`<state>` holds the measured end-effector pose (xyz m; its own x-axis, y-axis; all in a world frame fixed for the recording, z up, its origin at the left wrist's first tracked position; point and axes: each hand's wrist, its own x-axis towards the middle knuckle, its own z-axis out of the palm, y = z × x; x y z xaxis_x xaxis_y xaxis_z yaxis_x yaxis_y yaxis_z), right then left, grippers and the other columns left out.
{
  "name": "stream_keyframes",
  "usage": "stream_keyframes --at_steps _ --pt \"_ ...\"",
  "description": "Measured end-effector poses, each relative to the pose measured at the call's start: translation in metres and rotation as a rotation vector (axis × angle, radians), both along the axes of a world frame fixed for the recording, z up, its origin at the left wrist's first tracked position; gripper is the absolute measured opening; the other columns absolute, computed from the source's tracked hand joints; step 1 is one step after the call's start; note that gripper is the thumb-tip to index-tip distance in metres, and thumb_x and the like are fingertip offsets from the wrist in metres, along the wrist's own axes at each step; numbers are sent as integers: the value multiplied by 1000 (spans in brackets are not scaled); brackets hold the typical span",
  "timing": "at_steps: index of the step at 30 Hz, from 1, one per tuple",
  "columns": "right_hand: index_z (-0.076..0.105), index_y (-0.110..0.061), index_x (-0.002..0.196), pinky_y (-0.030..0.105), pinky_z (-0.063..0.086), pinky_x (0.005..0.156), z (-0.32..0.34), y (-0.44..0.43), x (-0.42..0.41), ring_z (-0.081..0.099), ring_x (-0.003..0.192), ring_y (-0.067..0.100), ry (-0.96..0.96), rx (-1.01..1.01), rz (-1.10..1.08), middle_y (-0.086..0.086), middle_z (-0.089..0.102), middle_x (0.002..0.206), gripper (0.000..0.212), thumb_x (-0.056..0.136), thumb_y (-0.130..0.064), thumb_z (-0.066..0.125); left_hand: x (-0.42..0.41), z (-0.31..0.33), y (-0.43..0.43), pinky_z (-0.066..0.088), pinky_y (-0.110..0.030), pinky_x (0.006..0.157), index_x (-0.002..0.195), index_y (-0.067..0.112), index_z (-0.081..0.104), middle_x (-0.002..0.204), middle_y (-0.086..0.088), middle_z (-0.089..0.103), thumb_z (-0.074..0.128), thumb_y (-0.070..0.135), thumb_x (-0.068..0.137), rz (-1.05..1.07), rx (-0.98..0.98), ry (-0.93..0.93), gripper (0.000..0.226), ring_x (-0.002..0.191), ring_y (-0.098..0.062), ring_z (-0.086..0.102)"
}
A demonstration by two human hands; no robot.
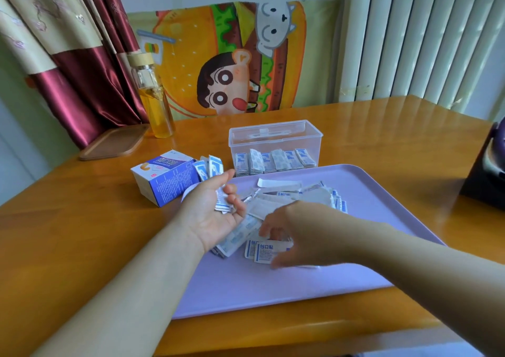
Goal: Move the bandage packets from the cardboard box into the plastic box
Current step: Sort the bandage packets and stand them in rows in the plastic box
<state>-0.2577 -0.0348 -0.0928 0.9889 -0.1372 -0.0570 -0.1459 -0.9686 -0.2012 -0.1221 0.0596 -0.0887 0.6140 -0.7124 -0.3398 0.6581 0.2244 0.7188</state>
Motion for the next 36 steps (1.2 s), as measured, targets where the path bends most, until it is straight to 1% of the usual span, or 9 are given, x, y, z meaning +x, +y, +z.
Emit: stream_keyframes --at_steps 5,8,9,12,15,19,24,32,36 --pt "56 -17 121 21 41 66 13 4 22 53 89 15 269 1 15 0 57 107 45 82 -37 68 3 -3 3 34 -10 40 89 16 52 57 4 37 48 30 97 72 5 -20 16 40 -4 29" --pt "59 -19 81 23 30 53 21 -3 19 45 66 12 222 33 43 -5 53 75 19 83 -37 66 8 -3 9 36 -12 42 94 16 54 55 4 37 46 35 97 73 8 -92 21 39 -4 28" --pt "55 -20 68 23 30 52 27 -9 15 44 59 9 171 81 -3 -7 53 65 25 81 -37 67 9 -3 10 39 -13 43 96 17 54 56 4 37 46 37 97 65 10 -108 22 40 -4 28" --pt "63 -20 67 19 38 56 45 -26 6 50 52 3 -93 514 -190 -8 64 58 19 80 -32 71 6 -4 11 51 -23 47 101 17 55 60 2 39 47 41 95 -22 18 -74 26 43 -6 36" --pt "70 -14 83 27 45 70 51 -34 9 59 62 5 -230 873 -217 1 72 76 8 78 -21 71 -8 -1 8 58 -37 53 111 16 59 72 -5 58 42 56 90 -290 36 -49 48 61 -16 59" --pt "68 -14 92 28 49 64 41 -25 18 64 68 10 -338 576 -220 1 74 86 17 79 -23 73 -27 6 4 59 -40 64 100 16 69 82 -9 65 44 63 79 -522 -35 -18 57 77 -23 67" --pt "65 -19 103 24 47 61 32 -39 21 61 70 4 -547 559 -344 -11 67 85 28 83 -39 67 -16 2 2 50 -19 45 102 14 62 68 -4 55 54 29 87 -317 -44 52 22 46 -7 47" --pt "62 -15 110 30 45 74 4 -27 36 54 86 17 6 61 -305 -4 63 99 48 73 -43 75 -1 8 13 51 -20 46 107 11 59 73 -5 52 54 20 92 -58 -3 8 18 59 -9 48" --pt "62 -8 111 28 40 69 5 -31 41 57 91 22 59 105 -325 4 65 102 50 73 -39 75 0 8 15 50 -21 45 111 10 59 73 -5 53 55 20 92 -41 -4 34 22 58 -10 51"
